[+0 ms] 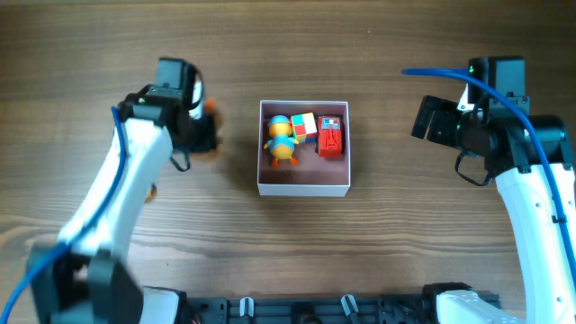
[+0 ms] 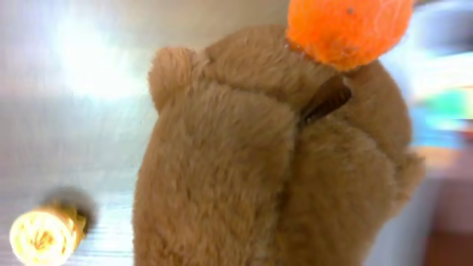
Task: Pack container
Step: 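Lower the plush toy into the box with the left gripper and release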
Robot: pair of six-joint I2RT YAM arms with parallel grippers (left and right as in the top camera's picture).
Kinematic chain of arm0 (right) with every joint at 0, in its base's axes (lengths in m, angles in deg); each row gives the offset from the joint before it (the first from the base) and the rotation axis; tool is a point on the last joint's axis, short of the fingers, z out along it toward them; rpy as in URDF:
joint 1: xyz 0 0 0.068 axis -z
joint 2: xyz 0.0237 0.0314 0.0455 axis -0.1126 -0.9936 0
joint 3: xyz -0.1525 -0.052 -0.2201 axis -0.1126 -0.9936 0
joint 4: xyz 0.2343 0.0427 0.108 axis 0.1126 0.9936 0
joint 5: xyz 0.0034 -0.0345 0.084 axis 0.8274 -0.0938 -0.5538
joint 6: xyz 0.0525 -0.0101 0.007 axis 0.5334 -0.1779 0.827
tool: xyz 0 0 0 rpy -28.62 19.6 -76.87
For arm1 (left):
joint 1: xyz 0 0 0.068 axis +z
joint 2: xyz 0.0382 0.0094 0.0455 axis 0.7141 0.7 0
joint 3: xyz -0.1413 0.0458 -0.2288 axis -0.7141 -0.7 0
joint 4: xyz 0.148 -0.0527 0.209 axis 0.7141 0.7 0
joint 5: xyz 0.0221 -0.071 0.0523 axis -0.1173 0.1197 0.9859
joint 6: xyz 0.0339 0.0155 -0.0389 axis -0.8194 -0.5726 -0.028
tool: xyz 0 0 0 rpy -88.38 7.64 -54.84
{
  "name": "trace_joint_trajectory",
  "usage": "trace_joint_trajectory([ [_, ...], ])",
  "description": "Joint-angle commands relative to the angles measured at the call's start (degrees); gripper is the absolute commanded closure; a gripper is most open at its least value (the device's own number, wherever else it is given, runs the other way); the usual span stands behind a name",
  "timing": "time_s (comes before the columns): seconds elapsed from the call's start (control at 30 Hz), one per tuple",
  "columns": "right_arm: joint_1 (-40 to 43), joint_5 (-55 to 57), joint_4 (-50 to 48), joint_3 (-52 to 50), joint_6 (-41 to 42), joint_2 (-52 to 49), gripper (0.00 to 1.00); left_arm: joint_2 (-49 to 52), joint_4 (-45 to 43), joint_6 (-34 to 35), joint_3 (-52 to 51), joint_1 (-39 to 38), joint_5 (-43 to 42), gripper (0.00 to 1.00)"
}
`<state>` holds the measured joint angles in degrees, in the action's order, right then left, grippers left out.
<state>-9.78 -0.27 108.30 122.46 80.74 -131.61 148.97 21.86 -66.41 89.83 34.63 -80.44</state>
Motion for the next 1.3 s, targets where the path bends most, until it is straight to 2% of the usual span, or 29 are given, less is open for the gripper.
trace_joint_trajectory([
  [0.0,0.2,-0.5,-0.2,0.3,-0.8,-0.4,0.0,-9.7,-2.2,-7.2,2.7,-11.4,-0.5,0.96],
  [0.1,0.2,-0.5,-0.3,0.3,-0.7,-0.4,0.0,-11.3,-5.2,-20.0,2.7,-22.4,1.1,0.96],
  [0.17,0.2,-0.5,-0.3,0.3,-0.7,-0.4,0.0,-8.7,-6.3,-29.8,2.6,-30.3,4.6,0.96],
  [0.2,0.2,-0.5,-0.2,0.3,-0.7,-0.4,0.0,-7.4,-6.3,-31.4,2.6,-31.6,5.6,0.96],
  [0.3,0.2,-0.5,0.1,0.3,-0.8,-0.4,0.0,1.5,-6.3,-31.8,2.6,-32.7,7.3,0.96],
  [0.53,0.2,-0.5,0.2,0.3,-0.8,-0.4,0.0,13.7,-6.3,-31.7,2.6,-29.7,9.1,0.96],
  [0.6,0.2,-0.5,0.2,0.3,-0.8,-0.4,0.0,15.5,-6.2,-31.5,2.6,-29.0,9.0,0.78],
  [0.63,0.2,-0.5,0.2,0.3,-0.8,-0.4,0.0,15.8,-6.3,-31.5,2.6,-28.9,8.9,0.63],
  [0.67,0.2,-0.5,0.2,0.3,-0.8,-0.4,0.0,15.8,-6.3,-31.5,2.6,-28.9,8.9,0.34],
  [0.7,0.2,-0.5,0.2,0.3,-0.8,-0.4,0.0,15.8,-6.3,-31.5,2.6,-28.9,8.9,0.22],
  [0.73,0.2,-0.5,0.2,0.3,-0.8,-0.4,0.0,15.8,-6.2,-31.5,2.6,-29.1,9.0,0.0],
  [0.93,0.2,-0.5,0.2,0.3,-0.9,-0.4,0.0,13.0,-5.5,-25.2,5.7,-29.4,10.6,0.0],
  [1.07,0.2,-0.5,0.2,0.3,-0.8,-0.4,0.0,7.4,-4.0,-22.4,9.2,-29.4,11.6,0.0],
  [1.27,0.2,-0.5,0.2,0.3,-0.9,-0.4,0.0,1.4,-3.1,-21.1,9.4,-29.4,13.7,0.0],
])
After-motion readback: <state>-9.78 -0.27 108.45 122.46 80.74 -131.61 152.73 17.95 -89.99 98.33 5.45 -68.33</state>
